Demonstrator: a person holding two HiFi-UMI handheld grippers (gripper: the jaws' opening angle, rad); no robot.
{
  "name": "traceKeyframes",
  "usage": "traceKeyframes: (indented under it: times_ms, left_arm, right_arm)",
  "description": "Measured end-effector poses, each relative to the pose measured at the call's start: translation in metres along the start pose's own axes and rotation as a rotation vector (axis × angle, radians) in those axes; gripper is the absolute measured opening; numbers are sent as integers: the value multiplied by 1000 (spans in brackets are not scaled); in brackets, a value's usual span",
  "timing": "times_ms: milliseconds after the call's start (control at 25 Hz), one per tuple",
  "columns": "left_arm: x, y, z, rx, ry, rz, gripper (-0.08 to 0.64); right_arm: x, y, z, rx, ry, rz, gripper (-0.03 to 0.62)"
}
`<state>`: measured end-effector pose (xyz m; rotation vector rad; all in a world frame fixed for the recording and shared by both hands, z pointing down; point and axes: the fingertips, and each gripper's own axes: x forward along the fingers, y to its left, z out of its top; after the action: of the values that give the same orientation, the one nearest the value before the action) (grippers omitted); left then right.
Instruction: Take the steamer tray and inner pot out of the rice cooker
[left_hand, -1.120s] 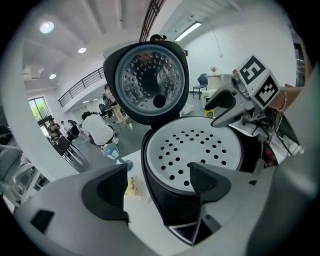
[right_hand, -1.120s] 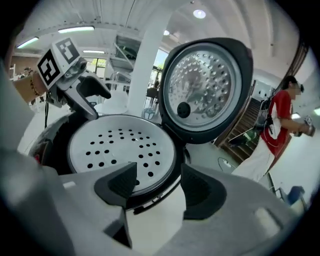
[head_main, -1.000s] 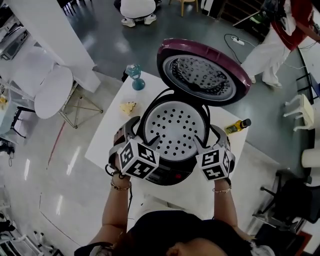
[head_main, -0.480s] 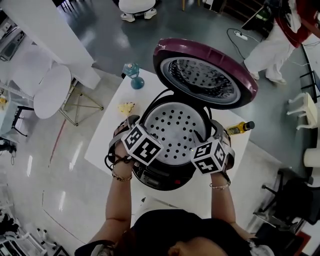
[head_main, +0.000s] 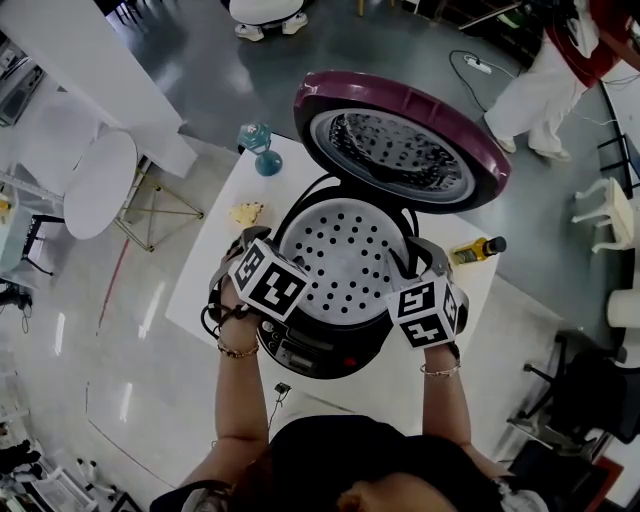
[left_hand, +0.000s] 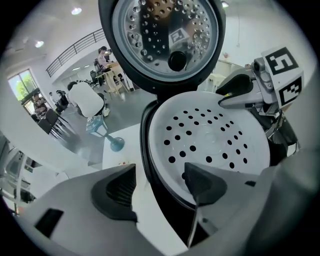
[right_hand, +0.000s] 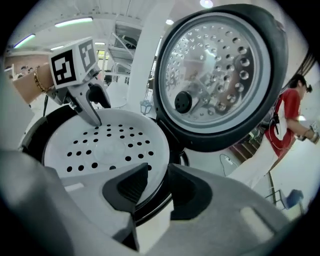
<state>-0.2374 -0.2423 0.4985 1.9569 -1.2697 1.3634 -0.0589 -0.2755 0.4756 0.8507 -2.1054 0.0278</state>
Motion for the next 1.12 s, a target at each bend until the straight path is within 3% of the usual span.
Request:
traceKeyframes:
  times_ms: [160,360,680,920,1120]
  left_arm:
    - [1,-4,3,2,-7,-19,232]
    - [-1,-3,4,-3,-8,-23,219]
    - [-8,-1,0,49,-14,5,195]
    - [-34,-4,10,2,-127,-23,138]
    - [-62,-7,23,-32,-219,-2,104]
  right_arm:
    - [-5,-3,5,44,-45,6,118]
    - [-19,-6,18,80,-121,-17,109]
    - [-48,-11,47,262,-371,2,67]
    - [-61,-17,51,299,-418,5,55]
    - [-82,-19,49,318,-448,3,55]
